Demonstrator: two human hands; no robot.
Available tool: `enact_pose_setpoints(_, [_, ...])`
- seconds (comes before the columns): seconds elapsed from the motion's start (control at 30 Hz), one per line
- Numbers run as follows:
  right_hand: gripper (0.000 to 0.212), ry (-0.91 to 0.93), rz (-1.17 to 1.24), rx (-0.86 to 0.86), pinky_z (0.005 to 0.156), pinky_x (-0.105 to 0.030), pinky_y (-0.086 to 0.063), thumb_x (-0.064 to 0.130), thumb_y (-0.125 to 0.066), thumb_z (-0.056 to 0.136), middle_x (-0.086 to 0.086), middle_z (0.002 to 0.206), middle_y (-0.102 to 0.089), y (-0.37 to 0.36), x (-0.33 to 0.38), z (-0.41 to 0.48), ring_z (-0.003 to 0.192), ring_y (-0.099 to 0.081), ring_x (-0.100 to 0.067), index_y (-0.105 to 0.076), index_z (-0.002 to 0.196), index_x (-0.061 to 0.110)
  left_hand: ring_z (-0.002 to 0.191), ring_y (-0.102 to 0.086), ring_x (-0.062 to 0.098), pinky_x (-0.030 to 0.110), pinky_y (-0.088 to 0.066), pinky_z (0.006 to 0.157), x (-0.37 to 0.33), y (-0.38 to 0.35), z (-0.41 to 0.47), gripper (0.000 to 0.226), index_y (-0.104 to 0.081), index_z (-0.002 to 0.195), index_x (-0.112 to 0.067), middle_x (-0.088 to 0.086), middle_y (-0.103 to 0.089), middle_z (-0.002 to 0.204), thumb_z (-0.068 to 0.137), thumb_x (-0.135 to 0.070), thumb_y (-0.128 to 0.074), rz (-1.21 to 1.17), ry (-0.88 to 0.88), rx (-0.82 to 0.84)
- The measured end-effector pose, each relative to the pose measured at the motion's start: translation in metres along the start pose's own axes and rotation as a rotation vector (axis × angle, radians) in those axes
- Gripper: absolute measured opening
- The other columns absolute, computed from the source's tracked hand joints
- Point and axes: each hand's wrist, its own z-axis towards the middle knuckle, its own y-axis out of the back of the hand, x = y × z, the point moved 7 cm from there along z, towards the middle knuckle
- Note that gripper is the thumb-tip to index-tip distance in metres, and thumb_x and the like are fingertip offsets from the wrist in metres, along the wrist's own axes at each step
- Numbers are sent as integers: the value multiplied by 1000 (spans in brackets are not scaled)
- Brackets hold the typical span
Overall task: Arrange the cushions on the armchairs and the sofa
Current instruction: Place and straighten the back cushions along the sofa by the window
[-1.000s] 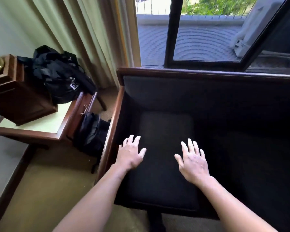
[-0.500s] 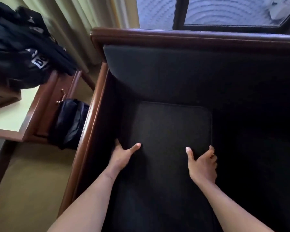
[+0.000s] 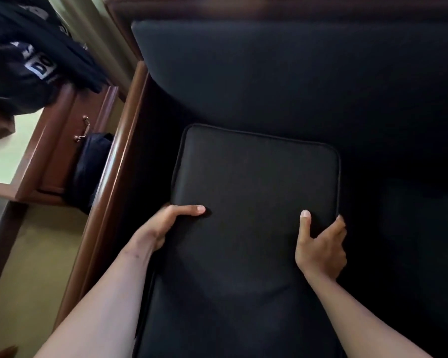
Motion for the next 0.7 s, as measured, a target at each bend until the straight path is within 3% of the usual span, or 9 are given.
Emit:
enact_pose_setpoints(0.1, [88,0,49,61,92,-55,-46,77,-30,93,-15,153,-40,10,-6,3,119,-58,-47,-24,152,12,103,-80,37,47,-64,87,-12,0,-22,76,-71,128,-7,18,-81,115,56,-14,-94,15,-145,-35])
enact_pose_setpoints(0.2, [86,-35,169,169,103,-51,-42,73,-34,95,-11,160,-34,26,-11,4,136,-48,-37,-22,156,14,107,-78,40,55,-63,93,-29,-6,-54,94,-64,132,-9,17,-80,118,46,-17,-99,50,-271,-88])
enact_pose_setpoints(0.3, [76,40,250,239,112,-48,-36,61,-41,100,-10,162,-28,52,-4,3,143,-41,-33,-23,158,16,102,-80,35,48,-64,86,-50,-26,-95,94,-64,126,-8,13,-81,113,39,-16,-100,87,-374,-144])
enact_pose_setpoints(0.43, [67,352,317,301,119,-35,-28,52,-45,102,-1,164,-24,112,43,-11,150,-30,-20,-27,158,20,87,-81,18,29,-62,69,-82,-67,-155,80,-67,111,-11,1,-83,95,38,-9,-98,169,-472,-214])
enact_pose_setpoints(0.53, [71,674,251,250,119,-33,-27,49,-54,99,3,167,-16,180,93,-35,152,-20,-14,-25,159,24,89,-81,23,39,-66,75,-102,-92,-195,81,-65,103,-14,-1,-83,90,31,-15,-101,266,-519,-276])
enact_pose_setpoints(0.6, [85,917,154,150,121,-36,-25,44,-65,93,-1,169,-11,231,123,-51,154,-14,-18,-19,160,21,92,-79,24,48,-65,83,-119,-112,-223,80,-64,99,-22,-2,-82,93,29,-27,-102,380,-559,-300])
enact_pose_setpoints(0.7, [113,1184,-77,-8,124,-52,-20,34,-79,70,-14,169,-4,296,152,-73,157,-3,-32,-15,160,9,94,-72,16,41,-62,84,-146,-143,-269,78,-57,103,-28,-7,-75,97,37,-33,-99,633,-597,-309])
